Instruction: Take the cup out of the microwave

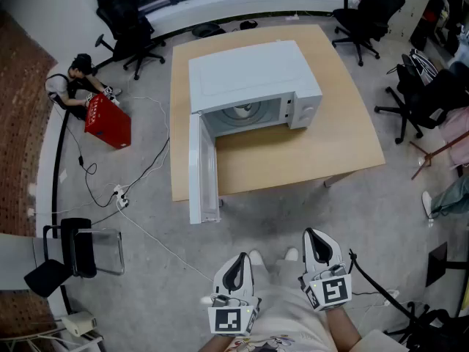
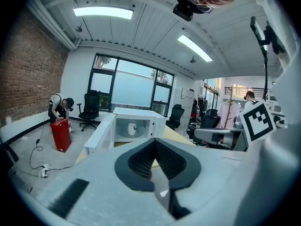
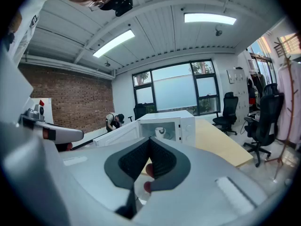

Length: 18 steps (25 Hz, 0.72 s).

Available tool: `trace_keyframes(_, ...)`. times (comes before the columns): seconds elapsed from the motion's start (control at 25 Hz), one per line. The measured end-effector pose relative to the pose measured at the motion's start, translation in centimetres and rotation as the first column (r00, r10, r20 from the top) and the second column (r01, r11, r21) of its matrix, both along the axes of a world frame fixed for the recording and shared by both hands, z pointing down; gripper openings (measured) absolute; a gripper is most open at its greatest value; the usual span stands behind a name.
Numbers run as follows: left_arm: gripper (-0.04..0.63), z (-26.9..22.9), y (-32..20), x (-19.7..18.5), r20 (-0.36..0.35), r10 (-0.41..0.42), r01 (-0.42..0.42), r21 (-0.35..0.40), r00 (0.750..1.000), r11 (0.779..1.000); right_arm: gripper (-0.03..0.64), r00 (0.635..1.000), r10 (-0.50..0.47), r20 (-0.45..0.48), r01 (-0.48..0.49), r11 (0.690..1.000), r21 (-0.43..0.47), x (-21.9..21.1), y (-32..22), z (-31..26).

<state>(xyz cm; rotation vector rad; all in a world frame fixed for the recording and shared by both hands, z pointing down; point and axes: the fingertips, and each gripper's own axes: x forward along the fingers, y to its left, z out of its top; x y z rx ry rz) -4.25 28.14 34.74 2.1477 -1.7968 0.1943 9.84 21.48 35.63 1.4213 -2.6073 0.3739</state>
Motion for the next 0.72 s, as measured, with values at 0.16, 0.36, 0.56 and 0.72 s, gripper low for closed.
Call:
trace_keyframes(0.16,0.003,-0.9,0.5,1.2,-0.003,-0.010,0.010,0.014,1.000,1.000,0.006,0.999,-0.044,-0.007,0.044,0.999,0.008,-0.3,1.8,-0.9)
trace_keyframes(0.36,0.003,-1.0,0.7,3.2,0.011,0.013,-0.013,0.012,1.000,1.000,0.006,0.999,-0.050,-0.004,0.050,0.999,0.011,0.4,2.6,-0.8)
trace_keyframes(0.56,0.003,0.3,1.0,4.9,-0.010,0.017,-0.017,-0.026,1.000,1.000,0.006,0.995,-0.090,0.044,0.090,0.996,-0.017,1.0,3.3,-0.2)
trace_keyframes(0.72,0.003,-0.4,0.9,5.7,0.000,0.004,-0.004,-0.026,1.000,1.000,0.006,0.994,-0.074,0.085,0.077,0.996,-0.037,2.6,3.5,-0.5)
